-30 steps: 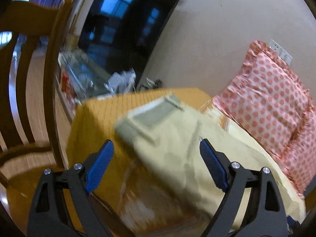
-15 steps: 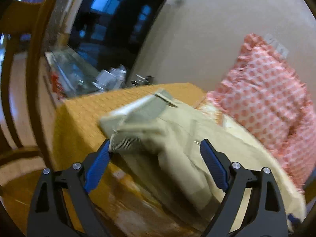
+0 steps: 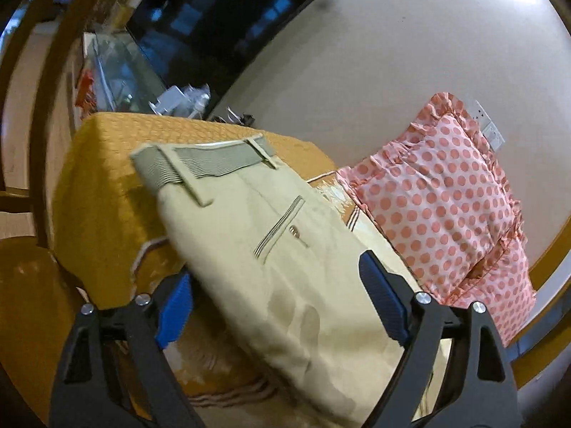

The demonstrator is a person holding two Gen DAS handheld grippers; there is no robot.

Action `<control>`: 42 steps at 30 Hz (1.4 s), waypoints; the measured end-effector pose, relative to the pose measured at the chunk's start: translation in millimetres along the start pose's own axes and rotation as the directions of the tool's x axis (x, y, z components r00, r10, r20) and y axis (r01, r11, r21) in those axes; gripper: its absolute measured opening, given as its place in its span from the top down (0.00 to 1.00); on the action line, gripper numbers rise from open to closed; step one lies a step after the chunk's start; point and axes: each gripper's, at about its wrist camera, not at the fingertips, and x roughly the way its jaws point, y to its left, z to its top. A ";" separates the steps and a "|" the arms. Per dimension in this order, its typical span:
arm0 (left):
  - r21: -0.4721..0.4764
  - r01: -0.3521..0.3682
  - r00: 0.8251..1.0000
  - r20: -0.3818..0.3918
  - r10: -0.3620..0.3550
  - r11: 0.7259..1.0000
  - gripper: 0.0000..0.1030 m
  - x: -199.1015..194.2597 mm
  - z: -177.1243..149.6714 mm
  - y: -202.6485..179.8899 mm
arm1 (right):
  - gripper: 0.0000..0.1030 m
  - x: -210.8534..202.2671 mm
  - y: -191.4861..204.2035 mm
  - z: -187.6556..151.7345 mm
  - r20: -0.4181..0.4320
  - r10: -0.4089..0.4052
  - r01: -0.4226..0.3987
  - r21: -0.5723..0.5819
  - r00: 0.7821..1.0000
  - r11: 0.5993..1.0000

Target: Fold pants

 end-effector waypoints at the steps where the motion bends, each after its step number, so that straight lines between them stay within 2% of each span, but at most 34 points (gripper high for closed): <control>1: -0.014 0.005 1.000 -0.006 -0.005 1.000 0.17 3.0 4.3 1.2 | 0.01 -0.2 -0.4 -0.2 0.001 0.002 -0.002 0.000 1.000 1.000; 3: -0.075 0.010 1.000 -0.016 -0.011 0.997 0.20 7.7 13.6 8.6 | 0.01 0.4 0.2 -0.2 0.004 0.003 -0.003 0.001 1.000 1.000; 4: -0.109 0.007 1.000 -0.018 -0.009 0.994 0.26 8.3 17.1 13.3 | 0.01 0.1 -0.1 -0.6 0.007 0.005 -0.005 0.002 1.000 1.000; 5: -0.135 -0.003 1.000 -0.022 0.000 0.991 0.42 8.4 19.0 17.0 | 0.01 -0.1 -0.2 -0.8 0.008 0.007 -0.007 0.002 1.000 1.000; 6: -0.174 -0.017 0.999 -0.031 0.011 0.985 0.53 9.1 21.0 23.2 | 0.01 -0.3 -0.4 -1.0 0.010 0.010 -0.010 0.002 1.000 1.000; 7: -0.201 -0.038 0.998 -0.047 0.029 0.979 0.84 10.9 22.8 28.5 | 0.01 -0.6 -0.9 -1.5 0.013 0.013 -0.013 0.003 1.000 1.000; 8: -0.207 -0.066 0.996 -0.074 0.052 0.976 0.92 14.0 25.4 30.5 | 0.01 -1.1 -1.5 -1.7 0.015 0.018 -0.018 0.003 1.000 1.000; 10: -0.164 -0.105 0.991 -0.095 0.090 0.981 0.93 15.5 30.8 20.1 | 0.01 -3.5 -4.2 -2.2 0.023 0.039 -0.040 0.017 0.999 0.999; 11: -0.094 -0.147 0.986 -0.096 0.138 0.985 0.94 15.8 34.7 5.0 | 0.01 -8.4 -9.2 -2.7 0.035 0.074 -0.075 0.046 0.997 0.996; 13: 0.045 -0.186 0.980 -0.061 0.189 0.982 0.94 12.8 38.5 -30.4 | 0.01 -18.7 -19.0 -4.3 0.066 0.123 -0.129 0.097 0.990 0.987; 15: 0.185 -0.163 0.985 -0.028 0.171 0.969 0.95 8.8 39.2 -78.1 | 0.01 -35.4 -35.3 -7.7 0.117 0.147 -0.164 0.161 0.982 0.973; 16: 0.275 -0.134 0.990 -0.016 0.143 0.952 0.95 6.4 34.7 -112.4 | 0.01 -43.5 -43.6 -9.6 0.141 0.146 -0.171 0.186 0.979 0.968; 18: 0.452 -0.038 0.998 -0.024 0.055 0.891 0.96 1.5 11.4 -183.8 | 0.01 -65.1 -67.2 -12.9 0.193 0.114 -0.161 0.251 0.975 0.954; 19: 0.524 0.016 0.999 -0.048 0.011 0.852 0.96 -0.1 -4.5 -213.5 | 0.01 -74.7 -80.0 -15.2 0.208 0.093 -0.152 0.289 0.974 0.945; 20: 0.606 0.082 0.995 -0.089 -0.035 0.791 0.96 -1.8 -30.3 -248.4 | 0.01 -82.7 -92.1 -18.1 0.219 0.071 -0.142 0.327 0.973 0.934; 21: 0.652 0.131 0.990 -0.125 -0.065 0.747 0.96 -2.8 -50.6 -269.2 | 0.01 -88.0 -101.7 -20.6 0.224 0.055 -0.135 0.359 0.973 0.924; 22: 0.701 0.215 0.975 -0.195 -0.108 0.680 0.95 -4.2 -83.2 -294.7 | 0.01 -93.9 -113.0 -24.6 0.226 0.036 -0.126 0.401 0.974 0.907; 23: 0.724 0.274 0.960 -0.249 -0.132 0.633 0.95 -5.3 -106.2 -308.3 | 0.01 -100.0 -127.5 -31.0 0.224 0.017 -0.121 0.458 0.975 0.881; 24: 0.746 0.371 0.925 -0.345 -0.157 0.553 0.95 -7.8 -144.8 -325.1 | 0.01 -104.1 -139.3 -37.6 0.218 0.002 -0.116 0.508 0.976 0.854; 26: 0.743 0.516 0.850 -0.506 -0.148 0.427 0.95 -10.0 -211.7 -340.5 | 0.01 -110.7 -163.8 -53.5 0.201 -0.030 -0.100 0.607 0.979 0.789; 28: 0.746 0.567 0.814 -0.573 -0.099 0.350 0.95 -8.6 -256.5 -340.8 | 0.01 -114.0 -182.4 -67.6 0.180 -0.050 -0.086 0.675 0.982 0.733; 29: 0.734 0.597 0.787 -0.613 -0.061 0.323 0.95 -5.4 -279.4 -336.4 | 0.01 -120.2 -186.9 -70.5 0.189 -0.062 -0.084 0.677 0.980 0.731; 30: 0.724 0.610 0.775 -0.630 -0.050 0.321 0.95 -3.8 -287.9 -332.1 | 0.01 -124.4 -189.7 -71.5 0.186 -0.079 -0.070 0.679 0.979 0.731; 32: 0.731 0.597 0.785 -0.617 -0.053 0.330 0.95 -4.8 -292.0 -327.0 | 0.01 -129.3 -194.5 -70.8 0.186 -0.090 -0.061 0.677 0.978 0.734; 34: 0.720 0.591 0.793 -0.602 -0.097 0.363 0.96 -12.6 -282.3 -331.0 | 0.01 -131.8 -199.8 -69.7 0.189 -0.091 -0.062 0.677 0.978 0.733; 35: 0.721 0.589 0.799 -0.588 -0.127 0.366 0.96 -19.4 -278.7 -333.8 | 0.01 -131.5 -202.7 -66.7 0.197 -0.084 -0.074 0.678 0.977 0.732; 36: 0.730 0.584 0.806 -0.574 -0.145 0.356 0.96 -27.5 -282.8 -336.4 | 0.01 -131.4 -204.7 -65.6 0.205 -0.077 -0.084 0.678 0.976 0.730; 37: 0.735 0.586 0.806 -0.570 -0.157 0.340 0.96 -33.8 -288.0 -337.9 | 0.01 -132.0 -207.0 -64.0 0.216 -0.070 -0.098 0.678 0.974 0.728; 39: 0.743 0.599 0.796 -0.592 -0.124 0.299 0.95 -33.7 -310.1 -336.9 | 0.01 -129.6 -210.8 -58.0 0.228 -0.044 -0.125 0.676 0.973 0.726; 41: 0.748 0.600 0.793 -0.604 -0.083 0.284 0.93 -29.6 -324.2 -328.6 | 0.01 -125.2 -214.2 -53.3 0.227 -0.018 -0.144 0.675 0.974 0.724; 42: 0.741 0.608 0.784 -0.616 -0.071 0.285 0.92 -27.6 -327.4 -320.7 | 0.01 -120.5 -216.4 -49.2 0.217 -0.003 -0.147 0.674 0.976 0.724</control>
